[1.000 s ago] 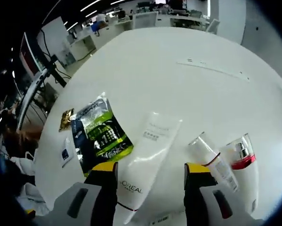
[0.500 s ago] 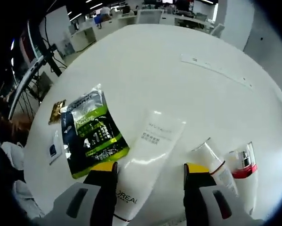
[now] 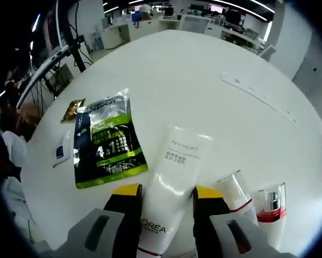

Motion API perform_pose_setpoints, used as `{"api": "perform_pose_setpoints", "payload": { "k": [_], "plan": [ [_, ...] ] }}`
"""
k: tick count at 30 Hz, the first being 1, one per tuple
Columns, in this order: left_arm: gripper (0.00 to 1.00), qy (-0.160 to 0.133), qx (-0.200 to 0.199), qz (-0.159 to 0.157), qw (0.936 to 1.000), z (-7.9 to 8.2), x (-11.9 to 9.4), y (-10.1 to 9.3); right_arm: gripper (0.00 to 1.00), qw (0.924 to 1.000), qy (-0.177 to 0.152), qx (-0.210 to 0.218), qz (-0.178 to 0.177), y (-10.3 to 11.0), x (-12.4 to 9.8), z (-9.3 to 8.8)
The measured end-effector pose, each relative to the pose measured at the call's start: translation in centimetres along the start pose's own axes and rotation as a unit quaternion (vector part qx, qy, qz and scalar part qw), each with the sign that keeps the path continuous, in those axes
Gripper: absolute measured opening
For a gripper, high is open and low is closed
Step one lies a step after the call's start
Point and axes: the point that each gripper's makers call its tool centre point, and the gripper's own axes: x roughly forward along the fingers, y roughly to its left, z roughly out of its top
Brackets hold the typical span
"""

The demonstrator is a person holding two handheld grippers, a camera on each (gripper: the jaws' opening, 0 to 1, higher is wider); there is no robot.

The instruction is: Arrange the skincare products in the storage area until every visible bottle or jar stands upright without overlapping.

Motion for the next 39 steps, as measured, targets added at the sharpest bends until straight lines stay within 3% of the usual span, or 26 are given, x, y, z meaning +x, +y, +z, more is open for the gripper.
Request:
{"api": "perform_pose_setpoints", "payload": {
  "k": [4,19,22,24,32,39],
  "plan": [
    [0.91,0.001,-0.002,0.000,1.0000,0.0,0.0,0.0,0.23,0.9991,-0.023,0.036,0.008,0.4,-0.2,0.3],
    [0.92,0.000,0.005,0.005,1.0000,-0.1,-0.1,0.2,0.19,0.9958,-0.068,0.046,0.041,0.8,-1.1,0.1],
    [0.93,-0.014,0.003,-0.001,0.9999,0.4,-0.3,-0.1,0.19,0.9912,-0.121,0.032,0.044,1.4,-2.6,0.7],
    [0.93,-0.018,0.002,-0.003,0.9998,0.4,-0.2,0.0,0.19,0.9886,-0.140,0.029,0.047,1.4,-3.1,1.0],
    [0.93,-0.018,-0.007,-0.005,0.9998,0.5,-0.2,-0.1,0.19,0.9820,-0.180,0.008,0.057,2.3,-5.8,0.9],
    [0.92,-0.022,-0.025,-0.011,0.9994,0.6,-0.5,0.1,0.19,0.9665,-0.242,-0.014,0.085,4.1,-10.1,1.3]
  ]
}}
